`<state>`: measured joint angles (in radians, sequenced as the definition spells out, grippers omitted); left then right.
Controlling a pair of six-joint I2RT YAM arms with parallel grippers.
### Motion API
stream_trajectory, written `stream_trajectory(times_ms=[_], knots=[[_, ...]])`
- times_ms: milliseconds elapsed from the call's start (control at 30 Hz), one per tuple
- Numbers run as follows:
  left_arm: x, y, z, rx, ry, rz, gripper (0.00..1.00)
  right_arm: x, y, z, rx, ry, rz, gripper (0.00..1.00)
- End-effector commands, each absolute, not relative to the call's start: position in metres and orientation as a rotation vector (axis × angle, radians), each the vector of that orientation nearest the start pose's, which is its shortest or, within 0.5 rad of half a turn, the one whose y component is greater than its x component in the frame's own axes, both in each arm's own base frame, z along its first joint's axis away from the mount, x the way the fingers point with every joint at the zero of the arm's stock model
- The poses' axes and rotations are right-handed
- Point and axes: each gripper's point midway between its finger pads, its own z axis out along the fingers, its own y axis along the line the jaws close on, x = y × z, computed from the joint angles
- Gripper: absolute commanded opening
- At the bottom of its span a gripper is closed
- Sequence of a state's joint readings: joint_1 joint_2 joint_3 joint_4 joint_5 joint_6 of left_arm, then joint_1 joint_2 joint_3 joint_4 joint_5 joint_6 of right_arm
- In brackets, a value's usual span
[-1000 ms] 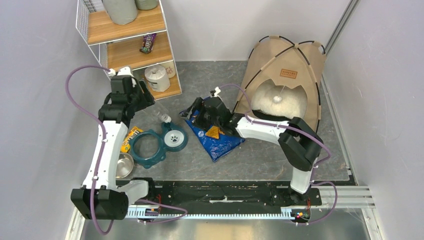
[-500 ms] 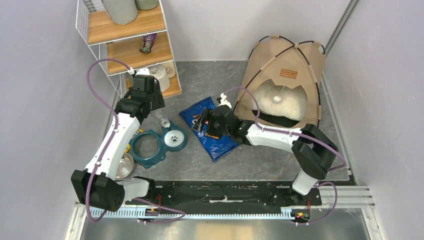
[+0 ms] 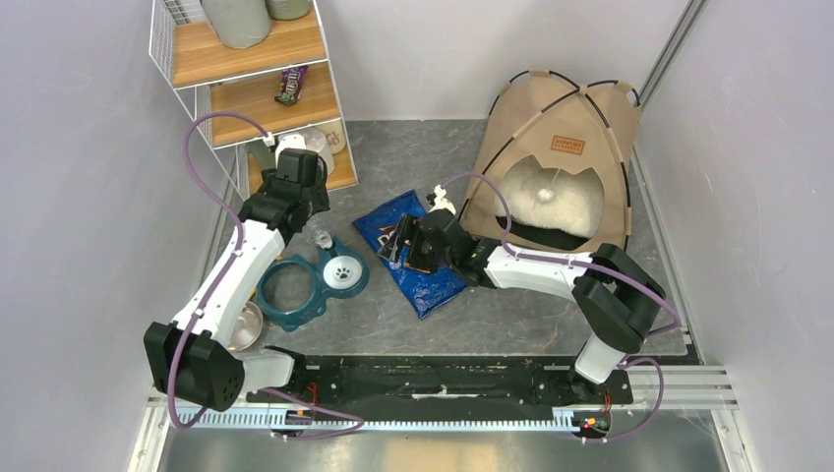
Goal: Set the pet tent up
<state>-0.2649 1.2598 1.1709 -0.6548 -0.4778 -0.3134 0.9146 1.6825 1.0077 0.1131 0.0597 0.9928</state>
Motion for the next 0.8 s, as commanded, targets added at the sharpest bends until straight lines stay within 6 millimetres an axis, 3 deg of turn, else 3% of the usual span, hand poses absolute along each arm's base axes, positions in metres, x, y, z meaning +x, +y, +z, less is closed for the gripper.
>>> stream_trajectory(times_ms=[0,233,767], knots=[[0.349,-0.026,0.214,-0.284,2.179,0.28,0.15,0.273,0.397,0.136,0.098,2.254,1.047,0.86],[0.35,-0.032,0.206,-0.254,2.197,0.309,0.15,0.272,0.397,0.133,0.094,2.261,1.044,0.86],[0.314,-0.047,0.176,-0.237,2.275,0.245,0.13,0.272,0.399,0.125,0.112,2.282,1.047,0.85]])
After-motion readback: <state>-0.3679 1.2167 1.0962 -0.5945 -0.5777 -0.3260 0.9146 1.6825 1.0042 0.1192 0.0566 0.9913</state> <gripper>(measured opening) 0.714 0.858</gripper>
